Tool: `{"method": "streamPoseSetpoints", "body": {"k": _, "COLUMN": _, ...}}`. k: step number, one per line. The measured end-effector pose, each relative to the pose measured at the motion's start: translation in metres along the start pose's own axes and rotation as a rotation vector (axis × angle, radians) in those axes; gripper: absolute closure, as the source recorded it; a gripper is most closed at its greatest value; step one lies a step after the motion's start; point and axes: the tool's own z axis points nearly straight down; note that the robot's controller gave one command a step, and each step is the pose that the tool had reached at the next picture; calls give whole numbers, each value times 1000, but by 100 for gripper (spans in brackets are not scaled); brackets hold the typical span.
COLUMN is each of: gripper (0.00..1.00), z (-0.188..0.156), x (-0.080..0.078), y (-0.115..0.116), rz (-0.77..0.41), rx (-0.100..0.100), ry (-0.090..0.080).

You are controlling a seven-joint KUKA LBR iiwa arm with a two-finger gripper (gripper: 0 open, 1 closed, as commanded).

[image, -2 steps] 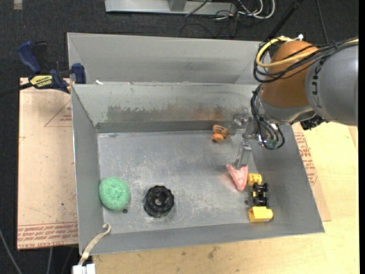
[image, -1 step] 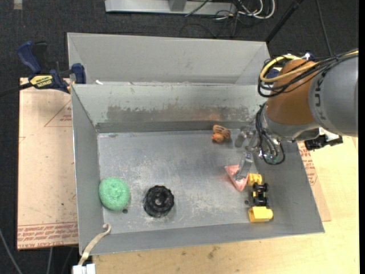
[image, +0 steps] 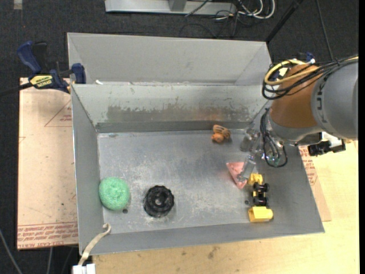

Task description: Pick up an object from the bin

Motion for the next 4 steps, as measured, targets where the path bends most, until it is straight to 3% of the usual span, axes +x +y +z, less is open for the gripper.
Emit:
{"method": "streamPoseSetpoints", "body": {"k": 1, "gripper": 0, "z": 1, "x": 37, "y": 3, "rz": -53, "rx": 1, "ry": -4}}
{"method": "streamPoseSetpoints", "body": {"k": 2, "gripper": 100, "z": 0, "x": 51, "y": -39, "rz": 139, "rx": 1, "ry": -2}}
{"method": "streamPoseSetpoints", "body": {"k": 3, "gripper": 100, "z": 0, "x": 51, "y": -38, "rz": 138, "rx": 1, "ry": -2}}
{"method": "streamPoseSetpoints", "body": {"k": 4, "gripper": 100, "z": -23, "x": 38, "y": -1, "rz": 118, "rx": 1, "ry": -1}}
